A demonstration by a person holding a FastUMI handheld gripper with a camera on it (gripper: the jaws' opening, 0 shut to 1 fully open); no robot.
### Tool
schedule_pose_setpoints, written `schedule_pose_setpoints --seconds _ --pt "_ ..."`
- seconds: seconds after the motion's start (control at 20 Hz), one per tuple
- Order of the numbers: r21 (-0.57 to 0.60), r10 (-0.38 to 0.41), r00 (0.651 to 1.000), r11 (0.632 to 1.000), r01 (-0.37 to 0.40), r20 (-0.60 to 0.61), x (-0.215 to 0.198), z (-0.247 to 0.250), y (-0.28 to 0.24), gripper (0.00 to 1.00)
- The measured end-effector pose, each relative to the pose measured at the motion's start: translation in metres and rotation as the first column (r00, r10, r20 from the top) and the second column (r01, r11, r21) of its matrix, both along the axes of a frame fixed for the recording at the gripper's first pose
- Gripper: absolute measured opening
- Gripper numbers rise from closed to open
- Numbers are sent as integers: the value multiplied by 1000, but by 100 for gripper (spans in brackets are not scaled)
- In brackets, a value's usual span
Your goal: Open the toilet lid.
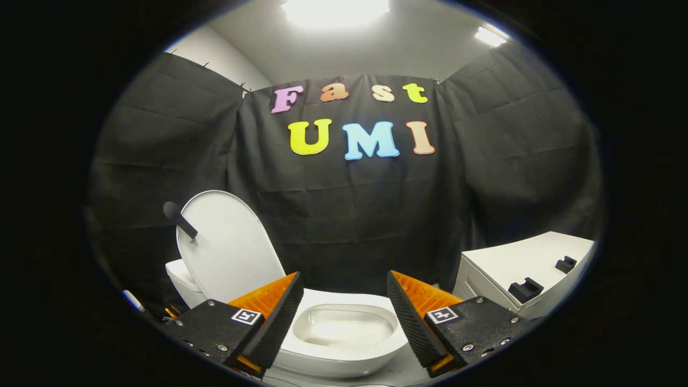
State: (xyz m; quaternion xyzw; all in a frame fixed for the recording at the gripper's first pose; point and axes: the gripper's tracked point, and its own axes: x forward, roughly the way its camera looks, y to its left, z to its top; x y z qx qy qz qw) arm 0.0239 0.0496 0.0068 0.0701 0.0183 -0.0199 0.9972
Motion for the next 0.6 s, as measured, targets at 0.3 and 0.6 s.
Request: schedule_pose_setpoints --seconds 0.3,0.6 --pt "11 7 1000 1000 -7 0 2 -6 3 96" --pt "16 7 1000 1000 -7 -11 4 -9 1 96"
